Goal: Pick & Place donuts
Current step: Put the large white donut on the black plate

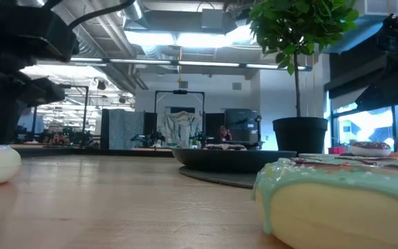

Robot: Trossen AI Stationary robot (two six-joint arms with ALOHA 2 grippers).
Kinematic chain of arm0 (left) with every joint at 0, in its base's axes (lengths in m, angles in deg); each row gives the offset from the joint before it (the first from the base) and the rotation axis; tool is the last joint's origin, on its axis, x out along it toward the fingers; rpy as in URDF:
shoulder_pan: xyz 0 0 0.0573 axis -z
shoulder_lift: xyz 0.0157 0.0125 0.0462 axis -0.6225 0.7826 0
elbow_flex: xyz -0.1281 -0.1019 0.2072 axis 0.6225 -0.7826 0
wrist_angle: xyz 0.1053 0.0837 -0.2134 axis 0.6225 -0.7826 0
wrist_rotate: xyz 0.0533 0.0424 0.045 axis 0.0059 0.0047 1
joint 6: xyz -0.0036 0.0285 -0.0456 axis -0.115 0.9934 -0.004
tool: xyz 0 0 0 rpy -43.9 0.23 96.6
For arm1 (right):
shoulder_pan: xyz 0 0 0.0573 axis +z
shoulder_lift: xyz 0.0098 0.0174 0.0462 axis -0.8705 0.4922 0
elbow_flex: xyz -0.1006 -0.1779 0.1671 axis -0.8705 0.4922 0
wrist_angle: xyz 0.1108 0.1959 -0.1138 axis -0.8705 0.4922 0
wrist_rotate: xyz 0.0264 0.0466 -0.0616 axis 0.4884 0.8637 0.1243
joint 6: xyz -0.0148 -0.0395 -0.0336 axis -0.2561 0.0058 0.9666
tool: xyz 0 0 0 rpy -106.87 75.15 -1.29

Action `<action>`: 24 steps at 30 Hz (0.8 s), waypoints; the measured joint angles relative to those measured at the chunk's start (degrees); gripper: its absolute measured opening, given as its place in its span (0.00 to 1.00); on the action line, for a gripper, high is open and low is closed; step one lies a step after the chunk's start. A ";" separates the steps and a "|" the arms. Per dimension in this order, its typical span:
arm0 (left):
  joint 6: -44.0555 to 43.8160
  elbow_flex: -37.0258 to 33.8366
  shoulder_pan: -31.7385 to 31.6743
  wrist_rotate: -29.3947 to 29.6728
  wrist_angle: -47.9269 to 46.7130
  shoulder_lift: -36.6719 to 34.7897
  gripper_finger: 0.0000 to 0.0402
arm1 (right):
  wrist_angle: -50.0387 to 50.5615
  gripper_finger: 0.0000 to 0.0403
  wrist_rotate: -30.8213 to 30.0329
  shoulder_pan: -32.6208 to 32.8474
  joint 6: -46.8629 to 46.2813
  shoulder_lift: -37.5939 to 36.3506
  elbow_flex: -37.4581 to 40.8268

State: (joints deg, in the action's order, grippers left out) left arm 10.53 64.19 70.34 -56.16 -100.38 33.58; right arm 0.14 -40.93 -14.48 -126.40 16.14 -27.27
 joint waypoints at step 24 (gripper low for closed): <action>-4.52 -1.85 0.00 -0.04 4.25 0.00 0.35 | 0.04 0.34 0.01 -0.02 0.17 0.00 0.00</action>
State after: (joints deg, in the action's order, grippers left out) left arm 6.00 62.34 70.34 -56.21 -96.12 33.58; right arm 0.18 -40.91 -14.50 -126.22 16.14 -27.27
